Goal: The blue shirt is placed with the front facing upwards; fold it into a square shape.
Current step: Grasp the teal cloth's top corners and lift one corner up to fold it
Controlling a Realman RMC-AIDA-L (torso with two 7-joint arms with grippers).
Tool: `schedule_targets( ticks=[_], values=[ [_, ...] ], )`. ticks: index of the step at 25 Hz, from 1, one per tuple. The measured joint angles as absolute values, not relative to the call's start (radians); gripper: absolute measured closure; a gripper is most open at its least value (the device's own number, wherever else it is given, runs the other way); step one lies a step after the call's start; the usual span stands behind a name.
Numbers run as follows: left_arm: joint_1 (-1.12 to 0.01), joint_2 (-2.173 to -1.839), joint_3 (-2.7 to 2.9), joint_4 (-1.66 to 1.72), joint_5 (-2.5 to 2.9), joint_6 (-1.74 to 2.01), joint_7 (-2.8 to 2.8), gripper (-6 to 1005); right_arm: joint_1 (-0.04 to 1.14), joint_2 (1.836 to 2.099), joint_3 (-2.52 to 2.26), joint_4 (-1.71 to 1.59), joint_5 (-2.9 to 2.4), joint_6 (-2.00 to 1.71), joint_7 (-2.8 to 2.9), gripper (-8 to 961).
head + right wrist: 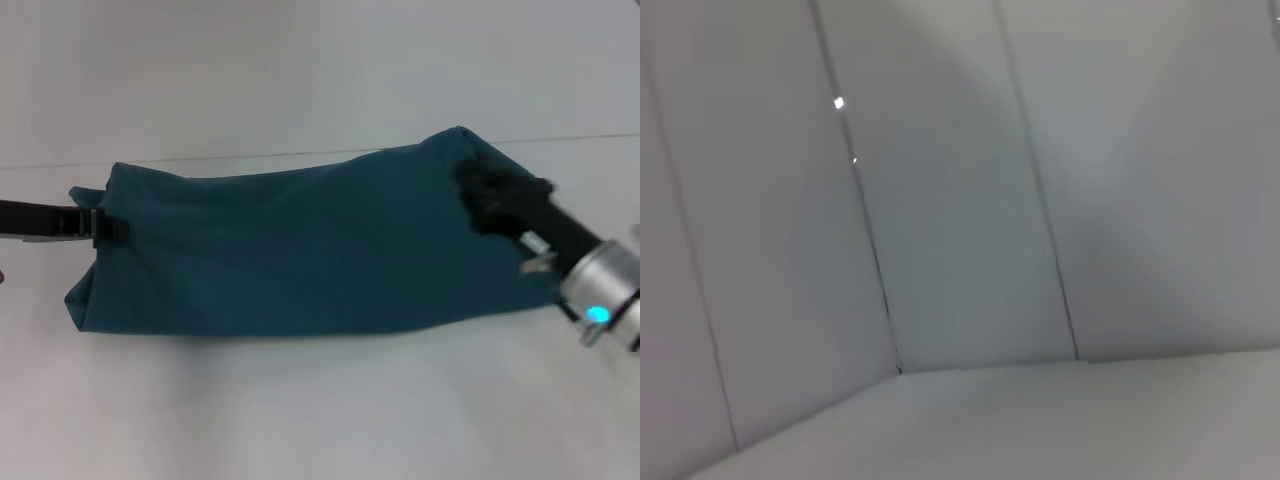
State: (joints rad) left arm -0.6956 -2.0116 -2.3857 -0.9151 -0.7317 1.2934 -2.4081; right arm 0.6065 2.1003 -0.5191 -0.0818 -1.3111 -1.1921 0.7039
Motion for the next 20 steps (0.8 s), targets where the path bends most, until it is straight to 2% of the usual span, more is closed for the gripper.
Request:
schedule_targets(
  ticks=[5, 11, 20],
  values=[
    [-0.695, -2.017, -2.387, -0.953, -0.732, 1.322, -2.416, 928, 0.702, 2.108, -0.511, 0.092, -1.240, -1.105, 0.407, 873],
    [-0.695, -2.028, -2.391, -1.028, -0.733, 1.379, -2.438, 928, 0.759, 2.111, -0.449, 0.173, -1.243, -1.023, 0.361, 936],
    [-0.695, -2.034, -2.402, -1.096, -0.798, 1.443, -2.445, 928, 0.860, 2.113, -0.444, 0.247, -1.269, -0.875, 0.361, 935]
  ],
)
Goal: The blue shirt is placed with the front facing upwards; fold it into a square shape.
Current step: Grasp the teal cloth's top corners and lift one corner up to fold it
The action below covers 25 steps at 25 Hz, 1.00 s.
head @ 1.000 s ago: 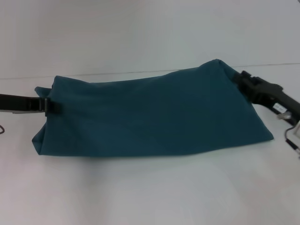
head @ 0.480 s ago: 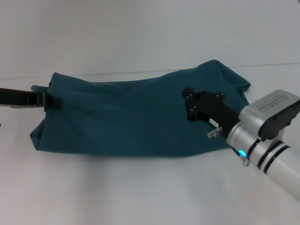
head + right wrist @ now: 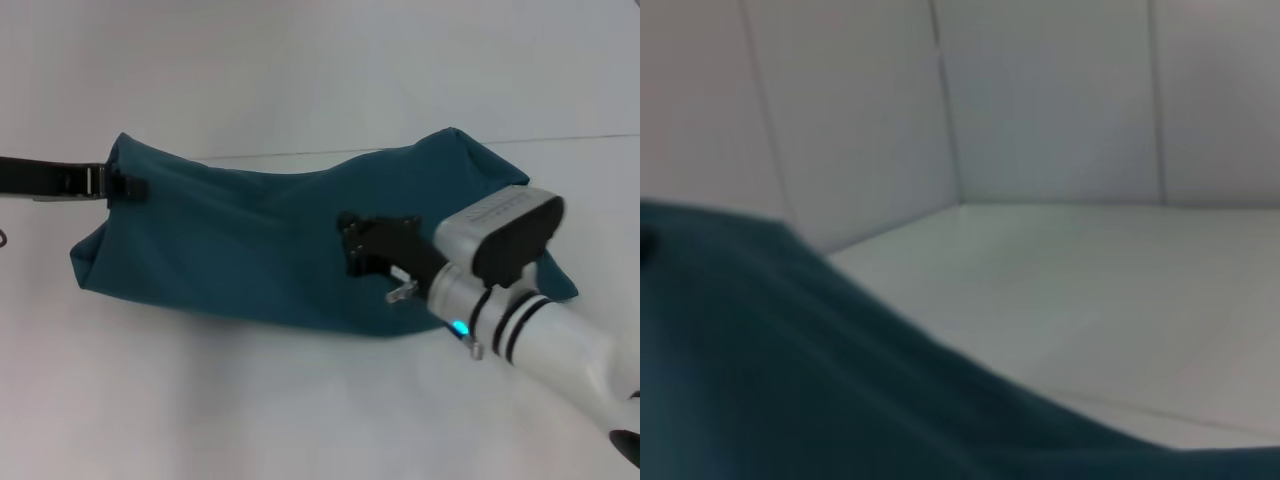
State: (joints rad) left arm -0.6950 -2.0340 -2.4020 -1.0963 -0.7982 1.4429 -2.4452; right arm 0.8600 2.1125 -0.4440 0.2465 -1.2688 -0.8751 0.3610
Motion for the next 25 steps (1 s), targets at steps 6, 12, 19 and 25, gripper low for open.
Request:
schedule_targets(
  ticks=[6, 12, 19, 25],
  values=[
    [-0.692, -2.037, -2.402, -1.098, -0.831, 1.452, -2.440, 928, 0.924, 2.119, -0.356, 0.306, -1.427, -0.751, 0.363, 934],
    [-0.681, -2.037, -2.402, -1.119, -0.877, 1.454, -2.435, 928, 0.951, 2.119, -0.179, 0.371, -1.656, -0.661, 0.364, 933],
    [-0.681, -2.037, -2.402, -1.121, -0.887, 1.455, -2.432, 928, 0.922, 2.111, 0.006, 0.447, -1.881, -0.643, 0.360, 932],
    [-0.681, -2.041, -2.402, -1.134, -0.888, 1.457, -2.430, 929, 0.733, 2.096, 0.126, 0.413, -1.889, -0.859, 0.361, 932]
  ],
)
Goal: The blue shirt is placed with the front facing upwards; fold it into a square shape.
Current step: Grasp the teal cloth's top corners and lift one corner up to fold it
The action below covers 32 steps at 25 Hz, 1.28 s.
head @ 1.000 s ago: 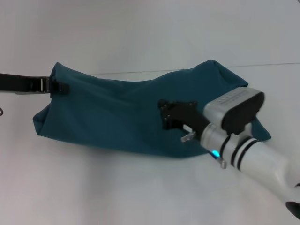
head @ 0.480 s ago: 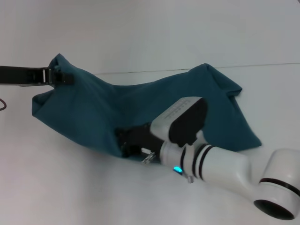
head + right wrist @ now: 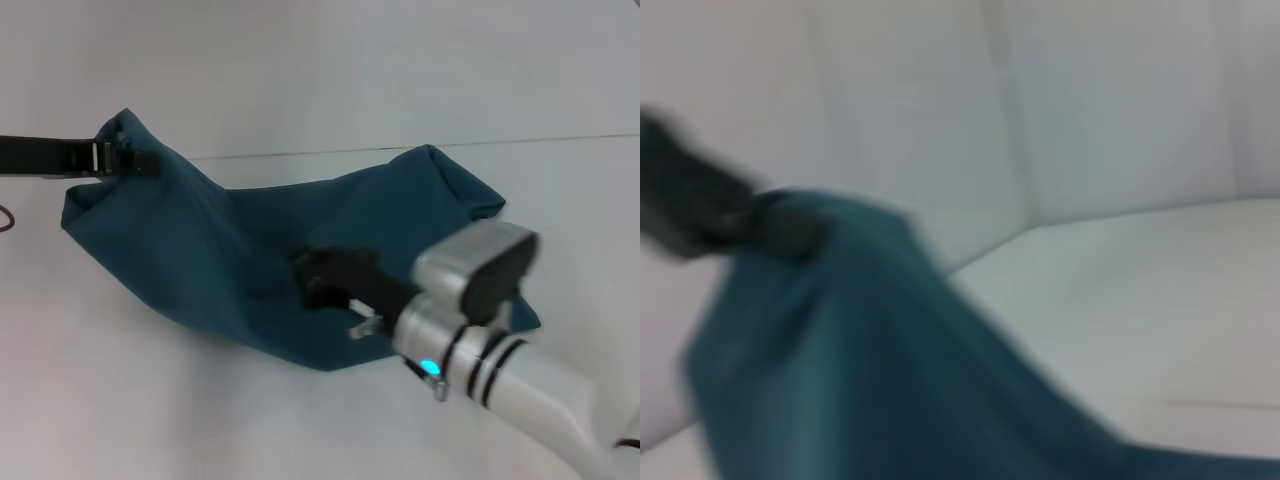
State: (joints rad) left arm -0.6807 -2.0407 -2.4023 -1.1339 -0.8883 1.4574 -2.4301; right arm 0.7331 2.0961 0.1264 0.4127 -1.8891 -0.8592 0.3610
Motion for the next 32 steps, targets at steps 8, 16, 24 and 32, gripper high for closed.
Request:
schedule_targets(
  ticks=[8, 16, 24, 32],
  values=[
    [-0.672, -2.047, -2.402, -1.160, -0.908, 1.480, -2.432, 929, 0.752, 2.105, 0.190, 0.393, -1.891, -0.763, 0.367, 931],
    [-0.660, -2.047, -2.413, -1.210, -0.935, 1.516, -2.440, 929, 0.858, 2.110, 0.185, 0.447, -1.943, -0.635, 0.369, 930],
    [-0.649, -2.046, -2.416, -1.248, -0.941, 1.530, -2.443, 929, 0.927, 2.113, 0.195, 0.481, -2.078, -0.540, 0.452, 929],
    [-0.648, -2.046, -2.425, -1.252, -0.942, 1.536, -2.444, 929, 0.867, 2.102, 0.258, 0.496, -2.246, -0.629, 0.540, 928]
  ],
)
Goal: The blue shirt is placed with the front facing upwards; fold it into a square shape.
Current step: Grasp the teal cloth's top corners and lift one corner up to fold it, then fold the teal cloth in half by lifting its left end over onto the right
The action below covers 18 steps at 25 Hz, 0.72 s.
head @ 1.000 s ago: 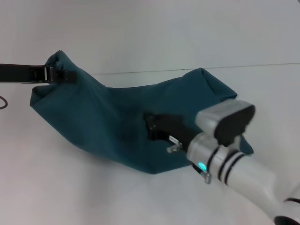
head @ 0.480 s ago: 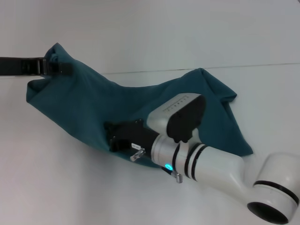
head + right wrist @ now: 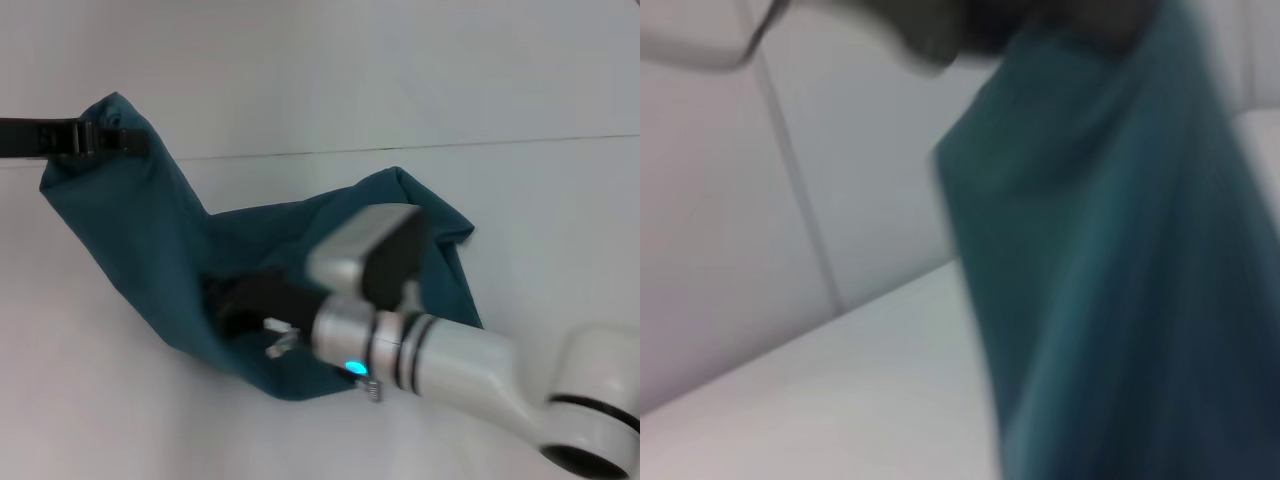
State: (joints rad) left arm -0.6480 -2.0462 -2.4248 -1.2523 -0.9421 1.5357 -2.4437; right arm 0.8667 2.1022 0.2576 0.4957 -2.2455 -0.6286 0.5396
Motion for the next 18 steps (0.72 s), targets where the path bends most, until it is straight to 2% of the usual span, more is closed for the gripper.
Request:
schedule_targets(
  ticks=[4, 7, 18],
  values=[
    [-0.646, -2.051, -2.425, -1.267, -0.942, 1.546, -2.444, 929, 0.731, 2.098, 0.364, 0.473, -2.246, -0.747, 0.496, 927],
    [-0.645, -2.058, -2.426, -1.274, -0.946, 1.549, -2.444, 929, 0.701, 2.098, 0.420, 0.461, -2.246, -0.738, 0.473, 927],
    [-0.633, -2.069, -2.420, -1.318, -0.987, 1.579, -2.444, 916, 0.844, 2.112, 0.389, 0.488, -2.247, -0.544, 0.479, 926]
  ],
)
